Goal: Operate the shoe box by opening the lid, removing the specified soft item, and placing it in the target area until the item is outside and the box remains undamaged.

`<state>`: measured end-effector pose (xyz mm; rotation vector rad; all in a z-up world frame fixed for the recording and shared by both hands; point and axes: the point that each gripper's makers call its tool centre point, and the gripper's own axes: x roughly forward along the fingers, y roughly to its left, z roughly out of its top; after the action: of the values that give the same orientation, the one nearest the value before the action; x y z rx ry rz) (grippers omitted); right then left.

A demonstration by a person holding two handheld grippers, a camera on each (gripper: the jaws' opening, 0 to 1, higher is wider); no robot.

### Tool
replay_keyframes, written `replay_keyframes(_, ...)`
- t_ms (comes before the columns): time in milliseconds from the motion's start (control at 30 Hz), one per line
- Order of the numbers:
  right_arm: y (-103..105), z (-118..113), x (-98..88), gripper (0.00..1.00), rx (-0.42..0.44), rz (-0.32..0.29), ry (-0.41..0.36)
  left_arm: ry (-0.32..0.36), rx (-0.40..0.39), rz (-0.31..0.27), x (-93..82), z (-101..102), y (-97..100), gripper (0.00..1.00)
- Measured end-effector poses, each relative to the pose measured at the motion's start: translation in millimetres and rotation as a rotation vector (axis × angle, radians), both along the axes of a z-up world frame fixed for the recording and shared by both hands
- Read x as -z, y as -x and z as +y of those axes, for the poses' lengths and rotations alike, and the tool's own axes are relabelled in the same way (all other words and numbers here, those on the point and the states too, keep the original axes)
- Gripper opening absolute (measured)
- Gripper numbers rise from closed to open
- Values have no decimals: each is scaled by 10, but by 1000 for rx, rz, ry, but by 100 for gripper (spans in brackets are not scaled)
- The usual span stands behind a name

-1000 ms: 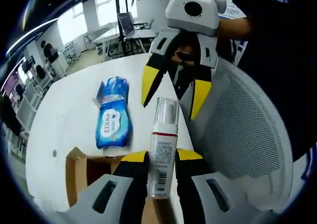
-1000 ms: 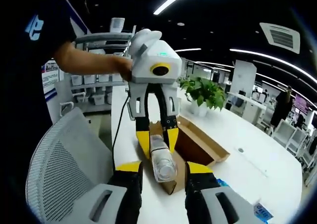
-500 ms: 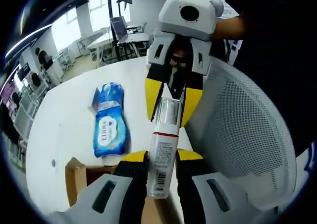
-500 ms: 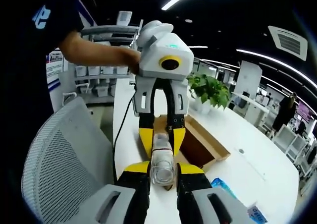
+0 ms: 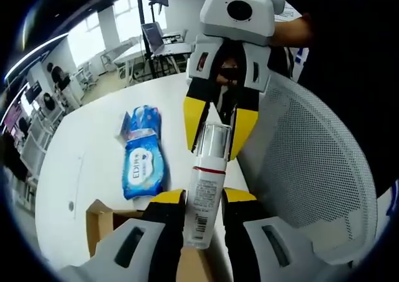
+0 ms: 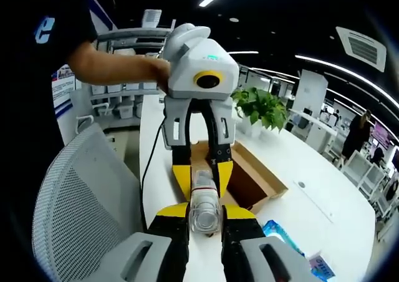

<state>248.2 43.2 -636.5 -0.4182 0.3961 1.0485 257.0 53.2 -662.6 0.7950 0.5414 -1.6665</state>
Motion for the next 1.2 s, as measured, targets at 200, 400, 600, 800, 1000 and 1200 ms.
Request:
replay_keyframes(200, -74, 9, -17, 14, -5, -2, 16, 13, -72, -7, 20, 20, -100, 24)
replay_keyframes(400, -195, -11, -9, 14, -17, -11, 59, 80, -185, 6, -6, 72, -235, 42)
replay_keyframes(600, -280, -61, 18, 14, -42, -13, 114, 118, -286, 7, 22, 255, -362, 58)
replay_keyframes(800, -405, -166, 41, 14, -65, -24, 177, 163, -372, 25, 35, 427, -412, 68)
replay_keyframes(1000, -582, -364, 94, 14, -68, -10, 256, 231, -475, 26, -44, 572, -513, 81)
replay_keyframes(1200, -857, -589, 52, 14, -71, -23, 335, 280, -551, 21, -130, 702, -582, 87)
